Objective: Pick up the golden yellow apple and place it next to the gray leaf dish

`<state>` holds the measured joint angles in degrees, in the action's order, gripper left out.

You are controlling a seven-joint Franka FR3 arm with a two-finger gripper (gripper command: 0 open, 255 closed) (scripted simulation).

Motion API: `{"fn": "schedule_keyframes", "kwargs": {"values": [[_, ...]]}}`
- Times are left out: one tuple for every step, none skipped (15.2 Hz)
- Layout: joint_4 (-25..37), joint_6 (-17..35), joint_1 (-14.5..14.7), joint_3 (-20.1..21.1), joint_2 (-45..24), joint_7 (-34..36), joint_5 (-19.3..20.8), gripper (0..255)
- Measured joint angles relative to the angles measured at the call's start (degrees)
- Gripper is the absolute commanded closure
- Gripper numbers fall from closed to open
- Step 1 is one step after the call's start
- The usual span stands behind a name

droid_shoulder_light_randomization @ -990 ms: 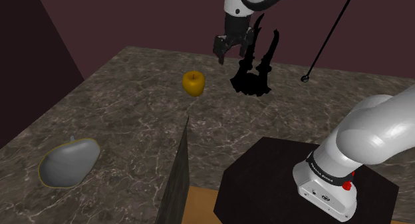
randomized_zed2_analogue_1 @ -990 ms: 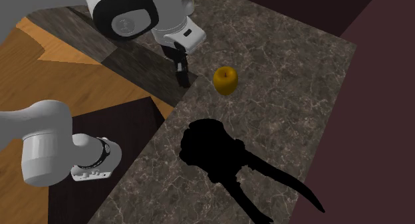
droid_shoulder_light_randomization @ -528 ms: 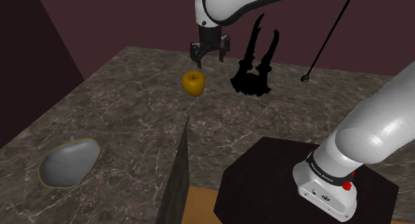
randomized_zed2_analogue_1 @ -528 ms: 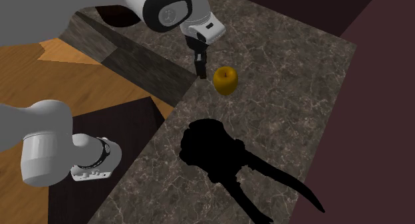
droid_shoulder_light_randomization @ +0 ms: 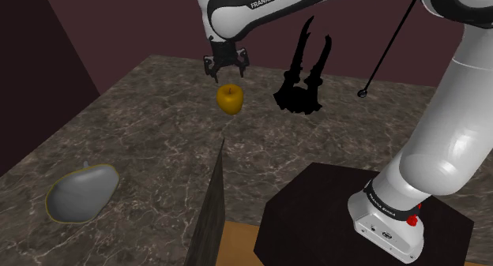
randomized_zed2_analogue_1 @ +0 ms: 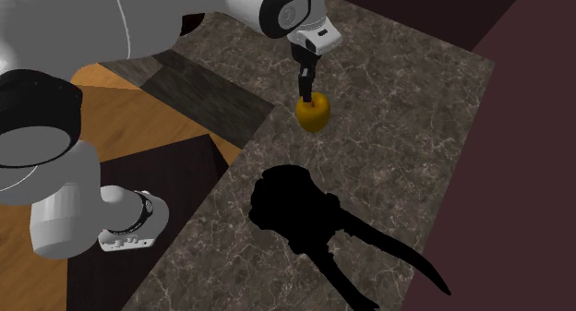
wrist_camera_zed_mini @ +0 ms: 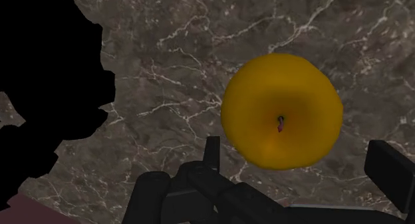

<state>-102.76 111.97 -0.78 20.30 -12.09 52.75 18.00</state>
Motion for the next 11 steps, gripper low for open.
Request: {"fn": "schedule_keyframes", "kwargs": {"values": [[0.76, 0.17, 0.13, -0.14, -1.08, 0.46, 0.49, 0], [0.38, 0.81, 0.07, -0.27, -1.38, 0.68, 0.72, 0], [-0.29, 1.63, -0.02, -0.38, -1.55, 0.88, 0.91, 0], [-0.57, 2.23, -0.07, -0.49, -1.90, 1.01, 1.12, 0], [-0.61, 2.72, -0.03, -0.56, -2.40, 1.22, 1.37, 0], [-1.17, 3.48, -0.07, -0.65, -2.63, 1.41, 1.57, 0], [-1.47, 3.94, -0.09, -0.70, -2.83, 1.53, 1.70, 0], [-1.58, 4.17, -0.12, -0.75, -2.94, 1.54, 1.77, 0], [-1.65, 4.28, -0.14, -0.77, -2.98, 1.56, 1.80, 0], [-1.69, 4.35, -0.15, -0.78, -2.99, 1.56, 1.82, 0], [-1.72, 4.39, -0.15, -0.78, -3.00, 1.57, 1.83, 0]]}}
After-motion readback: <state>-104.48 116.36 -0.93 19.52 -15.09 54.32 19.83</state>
